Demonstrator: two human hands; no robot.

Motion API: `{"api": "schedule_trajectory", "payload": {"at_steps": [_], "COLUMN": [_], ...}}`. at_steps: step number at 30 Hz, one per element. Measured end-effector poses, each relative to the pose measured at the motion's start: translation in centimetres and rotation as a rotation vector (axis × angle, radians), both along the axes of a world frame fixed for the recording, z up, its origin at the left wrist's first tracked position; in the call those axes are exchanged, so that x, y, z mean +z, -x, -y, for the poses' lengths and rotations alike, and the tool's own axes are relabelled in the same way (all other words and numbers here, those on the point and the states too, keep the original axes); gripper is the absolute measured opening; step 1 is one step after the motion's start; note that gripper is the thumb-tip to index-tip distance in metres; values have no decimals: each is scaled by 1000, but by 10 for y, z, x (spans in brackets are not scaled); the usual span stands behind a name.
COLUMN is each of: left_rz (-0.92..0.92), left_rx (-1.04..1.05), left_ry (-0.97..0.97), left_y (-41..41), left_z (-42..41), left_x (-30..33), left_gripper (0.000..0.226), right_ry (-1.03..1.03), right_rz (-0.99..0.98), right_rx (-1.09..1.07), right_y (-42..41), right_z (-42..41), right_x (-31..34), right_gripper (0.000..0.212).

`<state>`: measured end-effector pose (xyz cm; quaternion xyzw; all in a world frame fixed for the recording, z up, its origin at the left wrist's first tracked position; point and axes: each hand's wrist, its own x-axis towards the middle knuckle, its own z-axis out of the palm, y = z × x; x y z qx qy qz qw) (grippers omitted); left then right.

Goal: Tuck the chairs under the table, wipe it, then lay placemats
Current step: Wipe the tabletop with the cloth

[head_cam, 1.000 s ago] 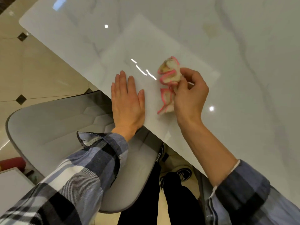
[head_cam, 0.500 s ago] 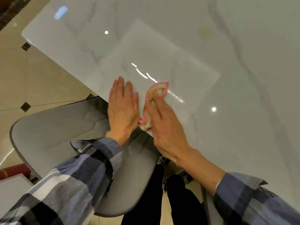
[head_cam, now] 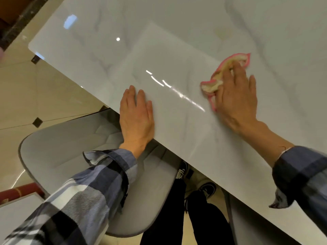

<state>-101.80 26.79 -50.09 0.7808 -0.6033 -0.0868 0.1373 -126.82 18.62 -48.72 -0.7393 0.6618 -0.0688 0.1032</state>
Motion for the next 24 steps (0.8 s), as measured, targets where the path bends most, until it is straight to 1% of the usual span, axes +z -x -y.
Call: {"api": "schedule_trajectory", "payload": {"at_steps": [4, 5, 7, 10, 12, 15, 17, 21, 24], "left_rz": [28, 39, 47, 53, 77, 126, 150, 161, 104], "left_rx": [7, 0, -3, -23, -34, -9, -6, 34, -2], "left_ry": [-30, -43, -57, -84, -99, -110, -113, -150, -120], "left_y": [1, 2, 2, -5, -6, 0, 7, 15, 14], "left_z": [-1, -1, 0, 2, 3, 3, 2, 19, 37], "left_x": [2, 4, 9, 17, 22, 30, 35, 51, 55], "left_gripper": [45, 45, 43, 40, 39, 31, 29, 29, 28], "right_ry": [-5, -6, -12, -25, -8, 9, 14, 11, -30], "right_rz": [109, 139, 194, 131, 74, -20, -18, -40, -67], "right_rx": [-55, -39, 57, 271, 325, 363, 250, -92, -207], "right_y": [-26, -38, -61, -98, -105, -88, -62, 16, 47], "right_z": [-3, -7, -25, -68, -80, -73, -67, -51, -43], "right_x": [-2, 1, 6, 0, -6, -8, -6, -4, 2], "right_gripper": [58, 58, 59, 65, 65, 60, 59, 65, 69]}}
